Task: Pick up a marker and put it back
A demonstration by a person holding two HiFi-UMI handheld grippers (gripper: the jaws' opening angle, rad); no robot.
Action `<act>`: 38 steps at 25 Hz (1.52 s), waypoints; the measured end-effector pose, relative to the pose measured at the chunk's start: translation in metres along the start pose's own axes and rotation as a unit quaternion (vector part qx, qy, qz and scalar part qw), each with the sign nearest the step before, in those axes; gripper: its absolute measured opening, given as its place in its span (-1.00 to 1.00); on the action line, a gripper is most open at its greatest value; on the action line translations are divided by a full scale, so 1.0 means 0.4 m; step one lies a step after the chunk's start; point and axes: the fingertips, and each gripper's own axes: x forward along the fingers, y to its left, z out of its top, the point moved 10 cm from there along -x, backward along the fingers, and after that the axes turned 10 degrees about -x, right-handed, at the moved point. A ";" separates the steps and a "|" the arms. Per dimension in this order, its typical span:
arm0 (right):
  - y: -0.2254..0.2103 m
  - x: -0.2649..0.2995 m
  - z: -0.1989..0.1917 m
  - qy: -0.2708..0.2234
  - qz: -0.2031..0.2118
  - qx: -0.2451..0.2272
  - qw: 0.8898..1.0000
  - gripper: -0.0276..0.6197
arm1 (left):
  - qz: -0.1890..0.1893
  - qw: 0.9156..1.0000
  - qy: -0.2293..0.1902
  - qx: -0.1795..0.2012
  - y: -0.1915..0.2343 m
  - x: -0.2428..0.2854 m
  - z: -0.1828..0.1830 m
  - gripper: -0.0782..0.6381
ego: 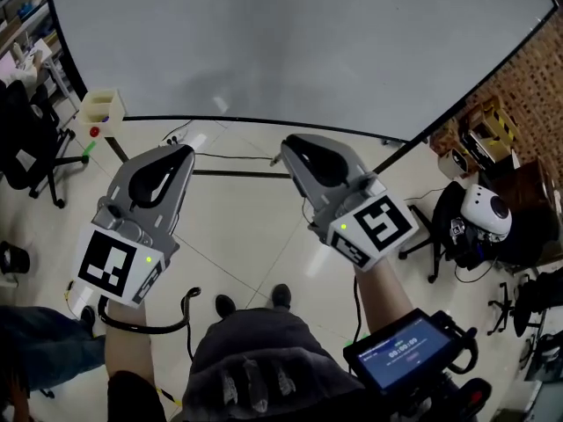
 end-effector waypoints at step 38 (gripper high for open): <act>0.031 -0.007 0.017 -0.042 0.036 -0.026 0.998 -0.82 | 0.067 0.997 -0.037 0.023 -0.036 -0.060 0.004 -0.76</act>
